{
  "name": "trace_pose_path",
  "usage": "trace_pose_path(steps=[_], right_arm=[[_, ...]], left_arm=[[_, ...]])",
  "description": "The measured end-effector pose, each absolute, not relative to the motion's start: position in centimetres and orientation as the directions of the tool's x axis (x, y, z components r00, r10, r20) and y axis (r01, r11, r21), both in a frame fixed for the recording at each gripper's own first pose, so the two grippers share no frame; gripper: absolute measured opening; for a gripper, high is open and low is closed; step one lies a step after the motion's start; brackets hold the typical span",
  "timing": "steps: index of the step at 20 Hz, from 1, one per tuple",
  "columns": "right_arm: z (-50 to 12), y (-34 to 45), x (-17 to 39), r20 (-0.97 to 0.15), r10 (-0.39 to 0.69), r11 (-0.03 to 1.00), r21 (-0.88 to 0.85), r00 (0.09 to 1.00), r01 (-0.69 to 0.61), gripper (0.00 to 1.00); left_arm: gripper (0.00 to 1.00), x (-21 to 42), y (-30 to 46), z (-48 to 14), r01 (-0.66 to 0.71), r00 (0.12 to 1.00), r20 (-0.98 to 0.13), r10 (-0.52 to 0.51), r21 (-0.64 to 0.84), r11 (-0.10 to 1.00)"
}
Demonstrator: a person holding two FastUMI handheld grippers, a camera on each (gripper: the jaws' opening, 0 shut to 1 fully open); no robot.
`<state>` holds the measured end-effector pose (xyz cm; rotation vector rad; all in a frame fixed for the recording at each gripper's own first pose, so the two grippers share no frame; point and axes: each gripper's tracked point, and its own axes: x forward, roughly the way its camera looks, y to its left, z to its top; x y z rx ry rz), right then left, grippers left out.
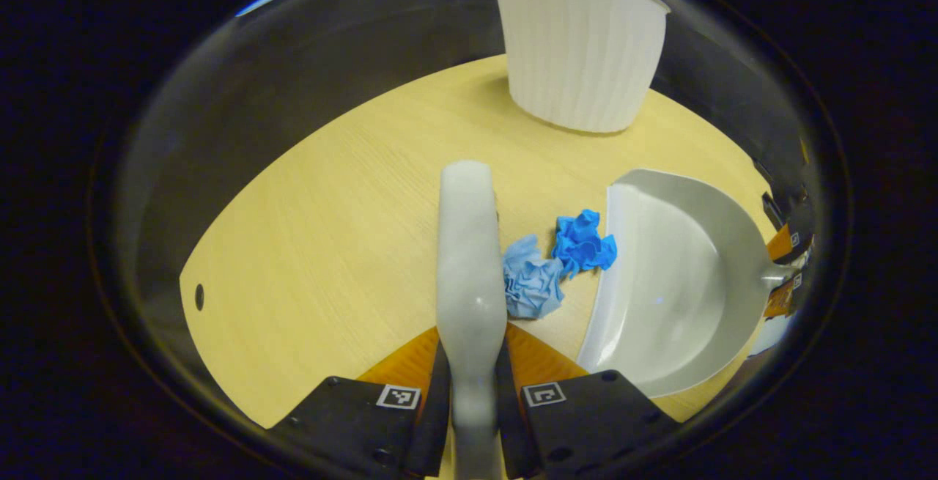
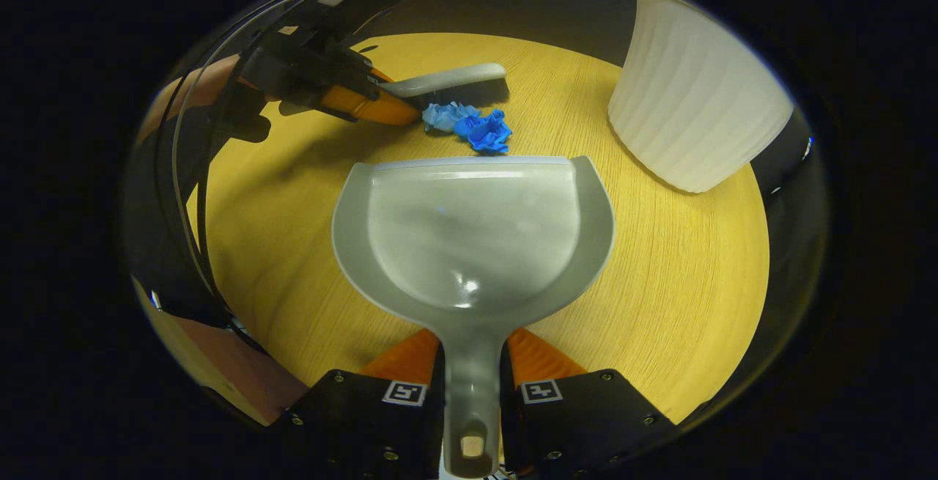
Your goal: Pick up the small broom and dustpan from the desktop, sweep the trash into the dustpan with the broom, and then empty the trash into the garbage bin.
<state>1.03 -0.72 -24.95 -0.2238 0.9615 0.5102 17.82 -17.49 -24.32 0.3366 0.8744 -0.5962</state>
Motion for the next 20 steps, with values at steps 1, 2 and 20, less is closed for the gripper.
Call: trace_pose_path(steps=[1,2,20], right_arm=[[-24.6,-0.7,1.1,-0.825,0.315,0.859,0.038,0.469,-0.511,0.32],[-24.2,-0.5,1.2,-0.824,0.317,0.859,0.040,0.469,-0.510,0.32],[-17.9,-0.5,3.4,-0.790,0.316,0.893,0.060,0.526,-0.446,0.32]], left_arm=[[0.39,17.3,-18.0,-24.1,0.624,0.481,-0.798,-0.364,0.019,0.782],[0.39,16.8,-18.4,-23.7,0.635,0.466,-0.800,-0.378,0.004,0.773],[0.34,12.4,-17.5,-17.9,0.667,0.357,-0.784,-0.508,-0.167,0.726]])
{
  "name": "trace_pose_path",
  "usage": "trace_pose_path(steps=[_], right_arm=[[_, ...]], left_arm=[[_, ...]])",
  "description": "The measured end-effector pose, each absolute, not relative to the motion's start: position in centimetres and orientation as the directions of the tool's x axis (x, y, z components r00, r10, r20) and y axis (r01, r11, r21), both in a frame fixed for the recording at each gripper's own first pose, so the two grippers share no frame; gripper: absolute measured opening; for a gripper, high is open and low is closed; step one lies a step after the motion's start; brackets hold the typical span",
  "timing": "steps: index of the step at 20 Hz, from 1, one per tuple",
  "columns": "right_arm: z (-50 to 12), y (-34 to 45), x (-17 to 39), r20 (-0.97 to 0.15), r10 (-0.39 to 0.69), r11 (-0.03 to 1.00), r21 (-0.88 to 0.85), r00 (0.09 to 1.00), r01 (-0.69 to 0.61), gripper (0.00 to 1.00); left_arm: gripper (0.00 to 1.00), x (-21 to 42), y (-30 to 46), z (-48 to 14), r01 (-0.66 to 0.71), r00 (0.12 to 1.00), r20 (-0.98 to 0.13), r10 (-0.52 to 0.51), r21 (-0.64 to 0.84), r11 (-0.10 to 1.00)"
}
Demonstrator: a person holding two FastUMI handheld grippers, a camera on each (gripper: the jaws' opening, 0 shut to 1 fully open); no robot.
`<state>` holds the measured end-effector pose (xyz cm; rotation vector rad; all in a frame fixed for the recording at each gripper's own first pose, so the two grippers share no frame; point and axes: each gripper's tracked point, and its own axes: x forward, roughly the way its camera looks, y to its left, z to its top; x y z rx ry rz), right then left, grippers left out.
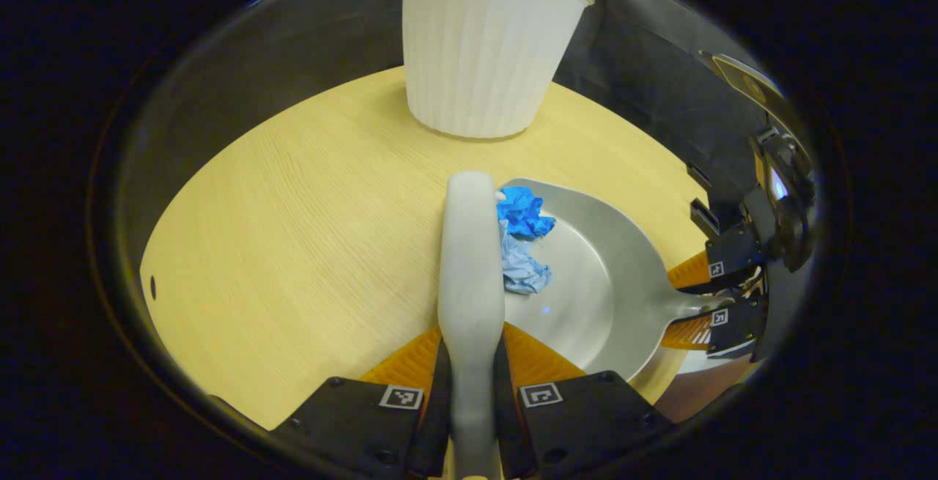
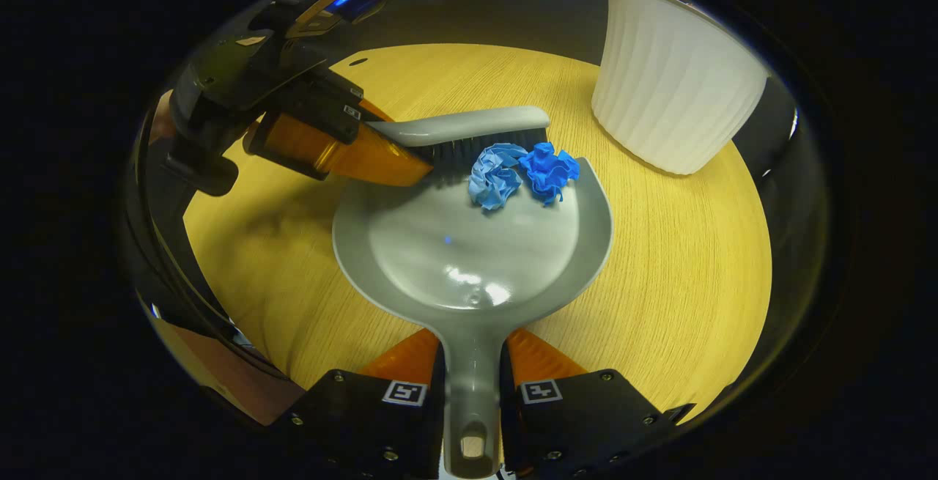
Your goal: Pick up the small broom and dustpan from the desktop, sweep the trash into the dustpan with the broom, and then empty the trash into the garbage bin.
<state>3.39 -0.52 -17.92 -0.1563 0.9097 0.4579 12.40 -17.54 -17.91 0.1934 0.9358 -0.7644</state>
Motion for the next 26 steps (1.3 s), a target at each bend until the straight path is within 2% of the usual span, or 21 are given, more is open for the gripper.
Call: trace_pose_path(steps=[2,3,4,10,14,15,16,17,18,19,20,26], right_arm=[[-17.3,-0.8,3.6,-0.787,0.313,0.897,0.062,0.532,-0.437,0.36],[-17.3,-1.0,3.8,-0.784,0.312,0.899,0.062,0.536,-0.433,0.32],[-17.3,-1.1,3.9,-0.784,0.311,0.902,0.064,0.537,-0.428,0.32],[-18.2,-2.6,4.1,-0.789,0.275,0.926,0.062,0.549,-0.373,0.32],[-18.0,-4.0,3.4,-0.778,0.250,0.946,0.069,0.577,-0.317,0.32],[-18.0,-4.4,3.2,-0.774,0.246,0.950,0.071,0.584,-0.305,0.36],[-17.9,-4.9,3.1,-0.769,0.239,0.954,0.071,0.593,-0.292,0.32],[-18.0,-5.4,2.9,-0.766,0.232,0.957,0.070,0.600,-0.280,0.36],[-18.1,-5.6,2.9,-0.763,0.224,0.961,0.071,0.606,-0.266,0.32],[-18.3,-5.6,2.9,-0.763,0.216,0.965,0.074,0.609,-0.251,0.36],[-18.1,-6.0,2.7,-0.762,0.210,0.969,0.077,0.613,-0.237,0.32],[-16.0,-9.0,2.2,-0.756,0.147,0.985,0.051,0.637,-0.166,0.32]], left_arm=[[0.36,11.4,-18.2,-18.2,0.660,0.355,-0.783,-0.511,-0.177,0.730],[0.36,11.3,-18.4,-18.1,0.658,0.357,-0.783,-0.510,-0.177,0.732],[0.34,11.3,-18.4,-18.1,0.657,0.358,-0.783,-0.508,-0.175,0.733],[0.36,11.1,-18.0,-16.8,0.637,0.400,-0.757,-0.516,-0.176,0.751],[0.36,12.1,-16.2,-15.9,0.599,0.443,-0.739,-0.508,-0.178,0.781],[0.36,12.2,-15.7,-15.9,0.590,0.450,-0.737,-0.505,-0.179,0.787],[0.36,12.4,-15.0,-15.6,0.581,0.457,-0.735,-0.501,-0.180,0.794],[0.36,12.4,-14.7,-15.3,0.571,0.464,-0.734,-0.496,-0.180,0.801],[0.36,12.7,-14.0,-15.1,0.562,0.473,-0.732,-0.490,-0.177,0.808],[0.36,12.9,-13.1,-14.7,0.555,0.481,-0.731,-0.484,-0.174,0.813],[0.36,13.0,-12.3,-14.2,0.551,0.487,-0.729,-0.481,-0.171,0.817],[0.36,12.2,-10.8,-14.2,0.529,0.514,-0.723,-0.461,-0.156,0.834]])
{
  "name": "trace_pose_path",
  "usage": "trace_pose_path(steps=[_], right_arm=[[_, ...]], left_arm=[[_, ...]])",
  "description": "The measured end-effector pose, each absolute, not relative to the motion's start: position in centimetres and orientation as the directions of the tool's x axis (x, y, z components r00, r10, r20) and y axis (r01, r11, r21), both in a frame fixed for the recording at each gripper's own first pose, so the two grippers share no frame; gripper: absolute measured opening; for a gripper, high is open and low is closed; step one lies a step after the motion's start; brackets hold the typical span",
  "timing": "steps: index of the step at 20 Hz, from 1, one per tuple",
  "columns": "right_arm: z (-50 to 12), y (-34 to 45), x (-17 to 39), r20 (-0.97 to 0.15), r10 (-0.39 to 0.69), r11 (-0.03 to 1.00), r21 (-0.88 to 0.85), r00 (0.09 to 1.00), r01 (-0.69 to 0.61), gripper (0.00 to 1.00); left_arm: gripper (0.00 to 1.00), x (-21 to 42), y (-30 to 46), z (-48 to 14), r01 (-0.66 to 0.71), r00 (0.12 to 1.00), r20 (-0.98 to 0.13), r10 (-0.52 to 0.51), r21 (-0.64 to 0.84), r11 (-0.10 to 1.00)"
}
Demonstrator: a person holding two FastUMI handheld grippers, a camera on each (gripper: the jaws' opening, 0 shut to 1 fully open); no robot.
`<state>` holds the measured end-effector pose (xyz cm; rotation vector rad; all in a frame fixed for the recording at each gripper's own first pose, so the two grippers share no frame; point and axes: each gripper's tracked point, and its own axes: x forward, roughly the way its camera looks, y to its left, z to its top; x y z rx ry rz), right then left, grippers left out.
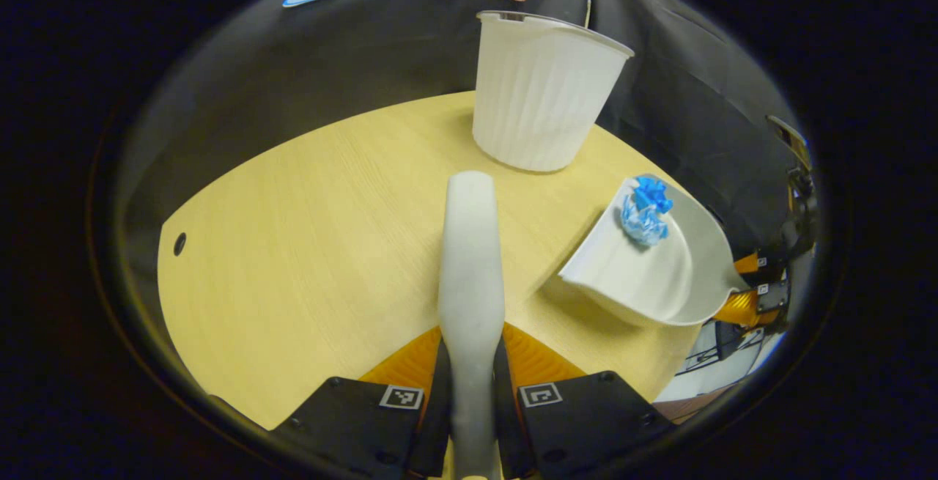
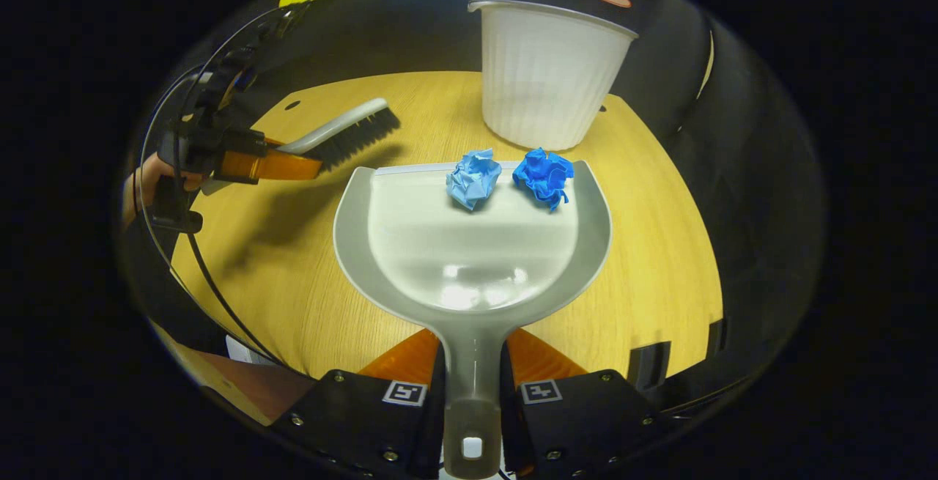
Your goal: Pick up the small broom and dustpan from the desktop, sweep the trash into the dustpan with the broom, and then empty the trash into the garbage bin.
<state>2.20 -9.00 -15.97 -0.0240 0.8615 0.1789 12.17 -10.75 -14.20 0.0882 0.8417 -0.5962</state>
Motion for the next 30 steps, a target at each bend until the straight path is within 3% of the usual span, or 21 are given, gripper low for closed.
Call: trace_pose_path(steps=[8,9,13,21,30], right_arm=[[-7.4,-12.7,1.6,-0.733,0.130,0.989,0.049,0.667,-0.138,0.32],[-6.3,-12.7,1.6,-0.729,0.133,0.989,0.052,0.671,-0.139,0.36],[-1.6,-14.3,1.9,-0.718,0.162,0.985,0.078,0.677,-0.153,0.32],[6.1,-16.6,6.3,-0.705,0.221,0.975,0.159,0.674,-0.153,0.32],[10.2,-14.2,15.3,-0.657,0.468,0.846,0.526,0.591,-0.086,0.32]], left_arm=[[0.36,11.7,-7.9,-14.3,0.497,0.531,-0.724,-0.441,-0.156,0.854],[0.36,11.7,-7.4,-14.4,0.493,0.533,-0.724,-0.438,-0.155,0.856],[0.36,11.8,-5.7,-14.3,0.473,0.541,-0.723,-0.431,-0.162,0.866],[0.36,11.8,-3.6,-14.2,0.457,0.561,-0.720,-0.408,-0.141,0.878],[0.36,10.6,-4.5,-13.4,0.429,0.554,-0.719,-0.420,-0.186,0.884]])
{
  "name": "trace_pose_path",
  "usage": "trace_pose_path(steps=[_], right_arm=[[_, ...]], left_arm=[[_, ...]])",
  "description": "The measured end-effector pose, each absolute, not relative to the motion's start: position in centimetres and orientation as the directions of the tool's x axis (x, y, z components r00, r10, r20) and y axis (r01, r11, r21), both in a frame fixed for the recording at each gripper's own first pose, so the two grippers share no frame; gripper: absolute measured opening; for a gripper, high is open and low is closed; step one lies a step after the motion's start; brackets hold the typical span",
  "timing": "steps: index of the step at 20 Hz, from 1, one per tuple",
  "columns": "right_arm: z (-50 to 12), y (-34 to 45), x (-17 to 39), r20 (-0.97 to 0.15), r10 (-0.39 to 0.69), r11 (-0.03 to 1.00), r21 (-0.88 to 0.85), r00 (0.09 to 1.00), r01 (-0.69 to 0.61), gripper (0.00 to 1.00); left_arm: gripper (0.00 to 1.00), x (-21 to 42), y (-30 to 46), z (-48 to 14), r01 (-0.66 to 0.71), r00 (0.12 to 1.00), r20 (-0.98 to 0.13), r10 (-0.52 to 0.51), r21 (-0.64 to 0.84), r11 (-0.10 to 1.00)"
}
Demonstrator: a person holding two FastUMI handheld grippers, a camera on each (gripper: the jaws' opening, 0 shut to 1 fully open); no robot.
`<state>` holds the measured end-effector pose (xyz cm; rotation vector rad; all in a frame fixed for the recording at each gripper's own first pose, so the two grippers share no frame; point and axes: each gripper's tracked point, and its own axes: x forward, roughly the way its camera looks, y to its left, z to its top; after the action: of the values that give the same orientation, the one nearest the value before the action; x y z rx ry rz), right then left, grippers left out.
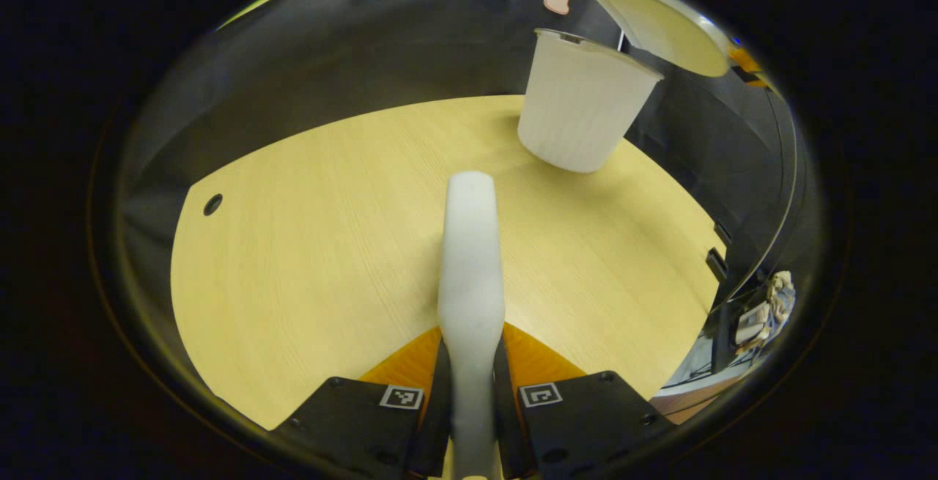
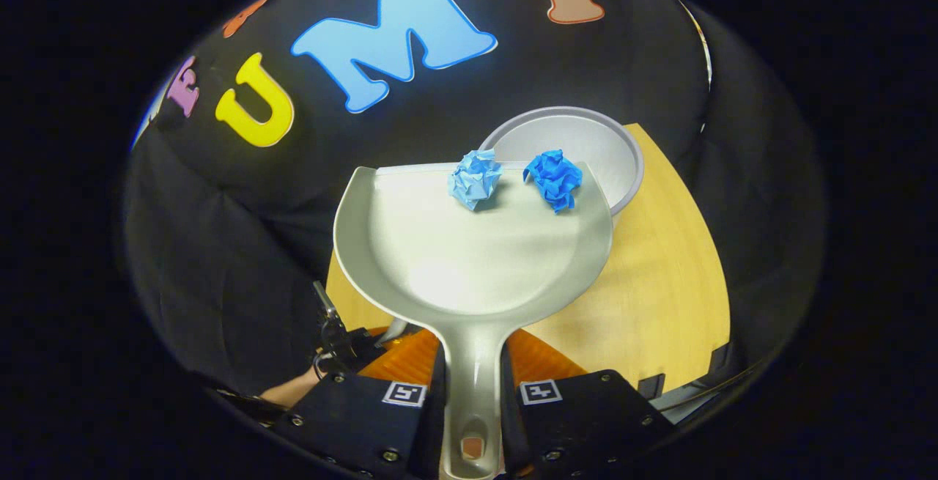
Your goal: Pick up the small broom and dustpan from the desktop, sweep the trash into the dustpan with the broom, and then empty the trash into the garbage bin.
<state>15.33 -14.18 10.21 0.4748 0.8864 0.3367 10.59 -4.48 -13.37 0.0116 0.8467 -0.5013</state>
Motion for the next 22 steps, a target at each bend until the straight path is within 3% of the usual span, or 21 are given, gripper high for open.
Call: trace_pose_path(steps=[6,11,18,22], right_arm=[[11.4,-14.6,20.8,-0.547,0.554,0.685,0.728,0.628,0.030,0.32],[13.5,-14.4,23.6,-0.348,0.627,0.420,0.905,0.697,0.074,0.31],[14.6,-14.6,24.9,-0.102,0.632,0.052,0.995,0.768,0.090,0.31],[15.3,-14.7,25.1,-0.005,0.621,-0.066,0.996,0.784,0.059,0.31]], left_arm=[[0.36,10.1,-4.6,-12.6,0.409,0.541,-0.732,-0.413,-0.200,0.890],[0.36,10.0,-4.8,-12.5,0.394,0.534,-0.741,-0.408,-0.210,0.895],[0.34,10.0,-4.7,-12.4,0.383,0.528,-0.751,-0.396,-0.206,0.900],[0.36,10.1,-5.1,-12.2,0.376,0.536,-0.746,-0.396,-0.209,0.903]])
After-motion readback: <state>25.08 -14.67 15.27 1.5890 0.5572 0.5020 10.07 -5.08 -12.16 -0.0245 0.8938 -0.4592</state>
